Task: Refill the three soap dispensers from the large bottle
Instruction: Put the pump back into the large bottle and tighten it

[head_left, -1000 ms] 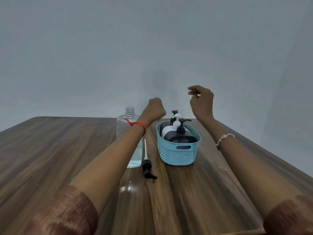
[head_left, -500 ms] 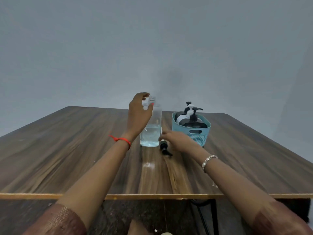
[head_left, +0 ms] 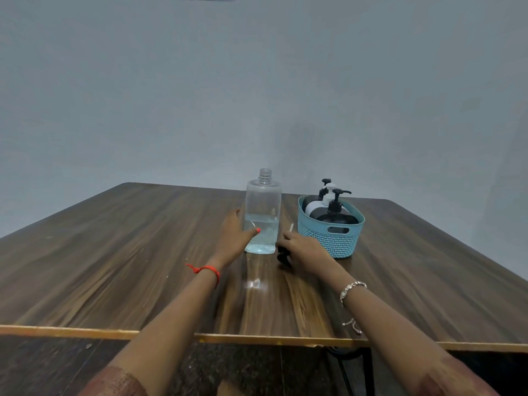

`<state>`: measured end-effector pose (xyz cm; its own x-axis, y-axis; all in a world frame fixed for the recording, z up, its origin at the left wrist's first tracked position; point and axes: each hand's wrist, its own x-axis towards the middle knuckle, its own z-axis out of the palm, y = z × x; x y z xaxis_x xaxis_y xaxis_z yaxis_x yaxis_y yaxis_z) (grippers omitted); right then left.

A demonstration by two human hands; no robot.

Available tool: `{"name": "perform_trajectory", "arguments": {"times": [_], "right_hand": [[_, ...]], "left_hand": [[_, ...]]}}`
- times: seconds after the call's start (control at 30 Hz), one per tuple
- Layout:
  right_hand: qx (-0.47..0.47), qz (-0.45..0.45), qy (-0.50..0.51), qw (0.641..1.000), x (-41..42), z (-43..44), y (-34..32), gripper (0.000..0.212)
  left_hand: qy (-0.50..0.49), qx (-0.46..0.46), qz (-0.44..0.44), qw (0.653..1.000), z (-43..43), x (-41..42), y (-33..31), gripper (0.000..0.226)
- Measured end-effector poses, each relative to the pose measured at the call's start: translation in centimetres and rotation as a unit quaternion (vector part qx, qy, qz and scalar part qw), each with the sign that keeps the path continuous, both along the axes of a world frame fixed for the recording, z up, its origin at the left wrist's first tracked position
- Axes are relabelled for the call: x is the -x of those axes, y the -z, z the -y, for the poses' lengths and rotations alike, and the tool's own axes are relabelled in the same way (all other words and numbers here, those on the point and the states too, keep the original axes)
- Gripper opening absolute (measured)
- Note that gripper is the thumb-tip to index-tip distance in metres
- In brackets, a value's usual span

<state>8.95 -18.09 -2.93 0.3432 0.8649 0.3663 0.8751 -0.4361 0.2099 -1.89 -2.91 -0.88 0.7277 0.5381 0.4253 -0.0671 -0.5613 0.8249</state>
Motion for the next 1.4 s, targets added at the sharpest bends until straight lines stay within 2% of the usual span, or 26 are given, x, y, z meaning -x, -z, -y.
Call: {"name": "perform_trajectory", "arguments": {"times": [0.07,0.17,0.27,0.37,0.47,0.63,0.8,0.97,1.1,1.17,1.3,1.4], "right_hand": [[-0.103,-0.076,-0.005,0.992,-0.5,0.1,-1.3,0.032],[-0.278,-0.179,-0.038,0.943,-0.5,0.4,-4.5,0.029],[-0.411,-0.208,-0.031,0.887,0.0,0.5,-8.6,0.021],[-0.526,-0.209,-0.037,0.824,-0.1,0.3,-13.1,0.018],[-0.600,-0.209,-0.083,0.767,0.1,0.1,-17.7,0.023],[-0.637,-0.187,-0.148,0.733,0.8,-0.7,-22.6,0.020],[-0.624,-0.193,-0.174,0.737,1.3,-1.4,-24.0,0.016],[-0.581,-0.200,-0.167,0.771,1.1,-2.1,-23.4,0.015],[-0.541,-0.227,-0.156,0.794,0.6,-3.0,-22.4,0.013],[-0.502,-0.256,-0.137,0.815,0.0,-3.8,-21.5,0.012],[-0.381,-0.276,-0.064,0.880,-1.0,-5.6,-18.7,0.016],[-0.322,-0.309,-0.020,0.895,-1.2,-6.5,-16.2,0.011]], "left_hand": [[0.013,-0.002,-0.002,1.000,-0.1,-0.2,-0.1,0.060],[0.036,0.012,0.001,0.999,-0.3,-0.6,-0.5,0.056],[0.076,0.048,0.016,0.996,-0.9,-1.2,-0.8,0.039],[0.099,0.078,0.034,0.991,-1.7,-2.3,-1.1,0.036],[0.117,0.096,0.043,0.988,-1.8,-3.0,-1.7,0.041],[0.146,0.109,0.047,0.982,-2.3,-3.8,-2.2,0.051],[0.142,0.110,0.042,0.983,-2.5,-4.3,-1.9,0.049],[0.143,0.097,0.046,0.984,-2.8,-4.6,-1.6,0.053],[0.147,0.089,0.051,0.984,-3.0,-4.9,-1.4,0.046],[0.152,0.087,0.054,0.983,-3.1,-5.1,-1.4,0.044],[0.162,0.081,0.050,0.982,-3.4,-5.4,-1.3,0.045],[0.172,0.067,0.042,0.982,-3.7,-5.6,-1.3,0.051]]}}
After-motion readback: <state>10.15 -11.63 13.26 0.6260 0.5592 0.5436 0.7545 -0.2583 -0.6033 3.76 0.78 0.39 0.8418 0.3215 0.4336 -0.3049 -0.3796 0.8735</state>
